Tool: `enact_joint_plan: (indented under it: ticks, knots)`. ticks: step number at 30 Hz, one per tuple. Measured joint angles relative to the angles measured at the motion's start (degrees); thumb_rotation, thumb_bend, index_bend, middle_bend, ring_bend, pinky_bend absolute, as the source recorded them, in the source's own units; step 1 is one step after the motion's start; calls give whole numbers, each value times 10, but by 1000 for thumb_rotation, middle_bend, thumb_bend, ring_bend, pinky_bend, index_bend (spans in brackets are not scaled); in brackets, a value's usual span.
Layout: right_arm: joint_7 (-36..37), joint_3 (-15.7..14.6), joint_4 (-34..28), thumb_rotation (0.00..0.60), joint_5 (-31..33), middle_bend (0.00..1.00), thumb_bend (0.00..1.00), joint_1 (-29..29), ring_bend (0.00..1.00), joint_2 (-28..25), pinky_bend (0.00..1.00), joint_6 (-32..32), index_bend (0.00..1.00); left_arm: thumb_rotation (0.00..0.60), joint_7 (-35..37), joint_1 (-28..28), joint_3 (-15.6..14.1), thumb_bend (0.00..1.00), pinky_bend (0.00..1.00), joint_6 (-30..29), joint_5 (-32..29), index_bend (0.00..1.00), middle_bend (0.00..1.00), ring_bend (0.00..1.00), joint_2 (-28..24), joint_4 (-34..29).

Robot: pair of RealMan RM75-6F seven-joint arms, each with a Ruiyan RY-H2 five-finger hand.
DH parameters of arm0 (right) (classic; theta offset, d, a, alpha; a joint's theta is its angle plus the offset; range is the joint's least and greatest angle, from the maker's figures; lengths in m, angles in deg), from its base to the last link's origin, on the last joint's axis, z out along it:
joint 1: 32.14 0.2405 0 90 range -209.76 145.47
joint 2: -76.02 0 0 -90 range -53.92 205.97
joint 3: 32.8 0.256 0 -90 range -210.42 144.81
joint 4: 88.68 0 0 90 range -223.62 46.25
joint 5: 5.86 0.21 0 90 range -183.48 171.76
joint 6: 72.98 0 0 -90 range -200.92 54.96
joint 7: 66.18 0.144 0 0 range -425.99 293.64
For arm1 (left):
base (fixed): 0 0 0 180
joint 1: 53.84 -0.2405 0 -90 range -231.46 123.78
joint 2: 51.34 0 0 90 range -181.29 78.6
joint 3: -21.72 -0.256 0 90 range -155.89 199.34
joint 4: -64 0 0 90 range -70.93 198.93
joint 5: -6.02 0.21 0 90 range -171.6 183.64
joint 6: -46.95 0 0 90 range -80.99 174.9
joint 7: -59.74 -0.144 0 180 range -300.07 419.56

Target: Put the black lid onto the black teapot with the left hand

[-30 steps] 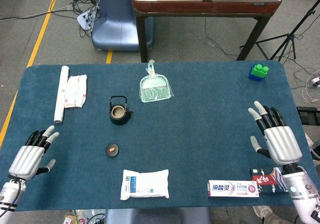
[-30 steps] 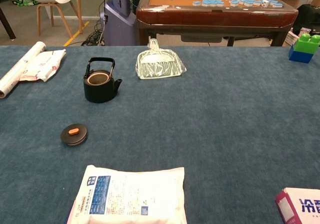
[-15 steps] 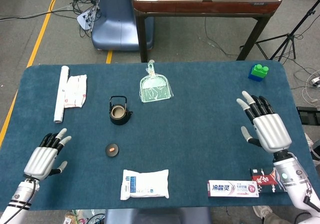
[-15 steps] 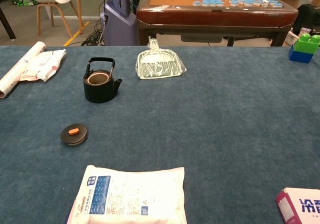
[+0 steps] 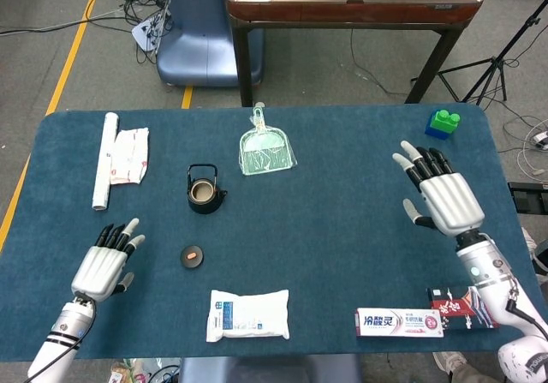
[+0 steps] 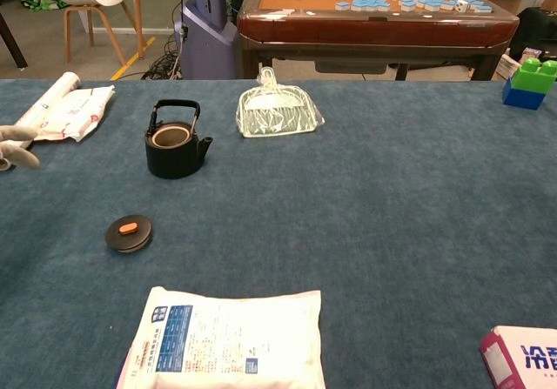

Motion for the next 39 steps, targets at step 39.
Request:
enact_joint_plan:
  ticks: [39]
  knots:
    - [109, 4, 174, 600, 10, 0, 448, 115, 0, 47, 0, 126, 0, 600, -143, 134, 23, 314, 0, 92, -217, 187, 0, 0, 69, -43]
